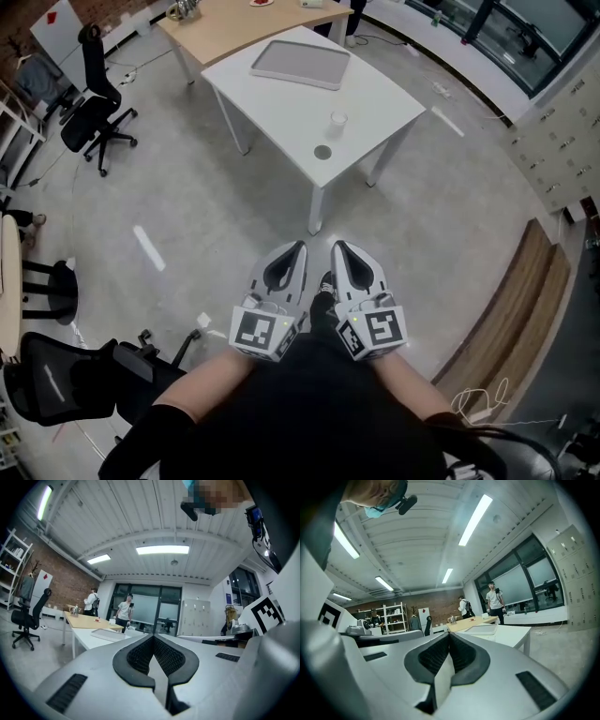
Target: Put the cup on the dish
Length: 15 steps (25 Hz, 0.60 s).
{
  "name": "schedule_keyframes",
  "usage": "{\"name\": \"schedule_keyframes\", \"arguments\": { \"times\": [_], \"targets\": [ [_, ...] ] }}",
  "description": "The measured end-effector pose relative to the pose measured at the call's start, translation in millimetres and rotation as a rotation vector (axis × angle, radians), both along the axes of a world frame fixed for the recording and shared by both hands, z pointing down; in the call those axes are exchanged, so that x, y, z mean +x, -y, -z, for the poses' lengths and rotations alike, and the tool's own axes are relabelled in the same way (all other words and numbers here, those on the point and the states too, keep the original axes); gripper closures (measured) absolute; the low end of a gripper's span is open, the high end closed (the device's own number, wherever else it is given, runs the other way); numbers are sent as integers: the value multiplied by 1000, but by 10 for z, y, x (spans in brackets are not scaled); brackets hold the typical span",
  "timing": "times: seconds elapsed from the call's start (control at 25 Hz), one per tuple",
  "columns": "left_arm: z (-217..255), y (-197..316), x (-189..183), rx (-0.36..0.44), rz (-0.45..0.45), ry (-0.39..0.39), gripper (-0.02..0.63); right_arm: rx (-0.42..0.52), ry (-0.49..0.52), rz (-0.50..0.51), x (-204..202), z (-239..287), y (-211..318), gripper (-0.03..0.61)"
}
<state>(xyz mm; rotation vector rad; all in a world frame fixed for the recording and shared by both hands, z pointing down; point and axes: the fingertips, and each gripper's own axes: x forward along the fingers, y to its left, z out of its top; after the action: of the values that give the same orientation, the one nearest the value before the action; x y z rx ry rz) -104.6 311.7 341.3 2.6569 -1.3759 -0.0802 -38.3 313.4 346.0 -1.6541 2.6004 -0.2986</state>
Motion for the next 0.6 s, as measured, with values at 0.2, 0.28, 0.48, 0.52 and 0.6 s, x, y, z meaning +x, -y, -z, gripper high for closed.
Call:
{"name": "schedule_keyframes", "arguments": {
  "times": [0.2, 0.28, 0.48, 0.52, 0.6],
  "targets": [
    [-30, 788, 262, 2, 23, 14, 606, -9, -3, 53, 178, -13, 839, 566],
    [-17, 1080, 391, 3, 34, 20, 606, -3, -13, 63, 304, -2, 1152, 566],
    [-10, 1671, 626, 6, 58, 37, 606, 10, -40, 78, 562, -8, 1806, 566],
    [-6, 1745, 661, 6, 66, 38, 606, 13, -42, 82, 603, 1, 1892, 566],
    [5, 1876, 716, 3, 81, 40, 606, 20, -48, 85, 673, 22, 2040, 566]
  ]
}}
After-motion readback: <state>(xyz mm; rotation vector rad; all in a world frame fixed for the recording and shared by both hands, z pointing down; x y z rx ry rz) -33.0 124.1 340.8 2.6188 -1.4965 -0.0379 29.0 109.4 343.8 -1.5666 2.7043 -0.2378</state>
